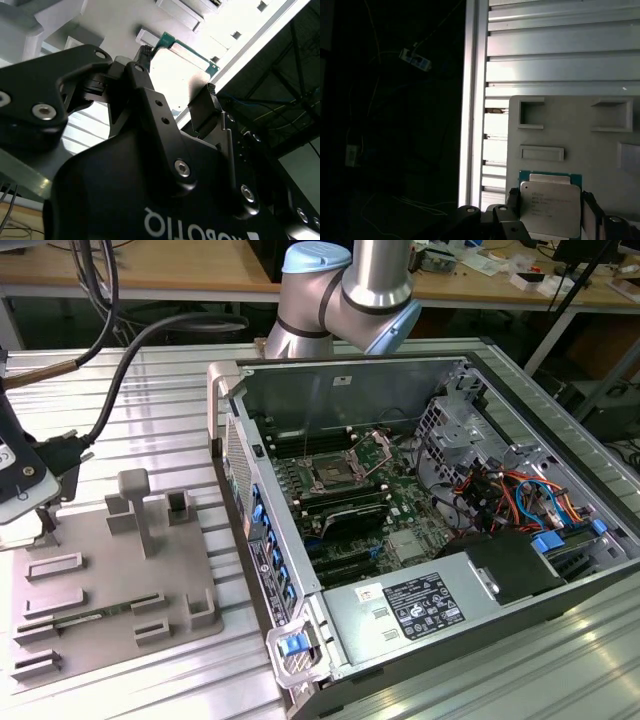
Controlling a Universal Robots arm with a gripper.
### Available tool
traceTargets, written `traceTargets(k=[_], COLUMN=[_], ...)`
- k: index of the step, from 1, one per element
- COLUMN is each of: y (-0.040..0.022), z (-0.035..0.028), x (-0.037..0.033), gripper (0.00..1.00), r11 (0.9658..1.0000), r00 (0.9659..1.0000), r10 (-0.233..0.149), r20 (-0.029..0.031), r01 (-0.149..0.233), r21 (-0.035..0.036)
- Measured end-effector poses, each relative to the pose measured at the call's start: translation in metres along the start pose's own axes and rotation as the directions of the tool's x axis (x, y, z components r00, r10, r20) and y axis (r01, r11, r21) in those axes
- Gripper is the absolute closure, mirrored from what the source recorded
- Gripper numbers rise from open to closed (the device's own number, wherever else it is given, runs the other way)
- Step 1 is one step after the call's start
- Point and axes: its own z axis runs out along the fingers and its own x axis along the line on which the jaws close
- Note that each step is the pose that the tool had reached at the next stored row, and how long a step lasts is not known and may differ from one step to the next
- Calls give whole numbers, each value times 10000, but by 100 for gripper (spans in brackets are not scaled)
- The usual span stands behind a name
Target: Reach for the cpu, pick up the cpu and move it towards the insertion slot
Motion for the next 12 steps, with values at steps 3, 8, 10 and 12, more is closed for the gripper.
traceTargets(k=[3, 8, 10, 12], y=[1, 2, 3, 3], z=[-30, -79, -97, -122], x=[0, 0, 1, 1], gripper=[45, 45, 45, 45], r11=[10000, 10000, 10000, 10000], r00=[10000, 10000, 10000, 10000], r10=[1, 1, 2, 1], r20=[-2, -4, -6, -7], r01=[-1, -1, -2, -1], r21=[0, 0, 0, -1])
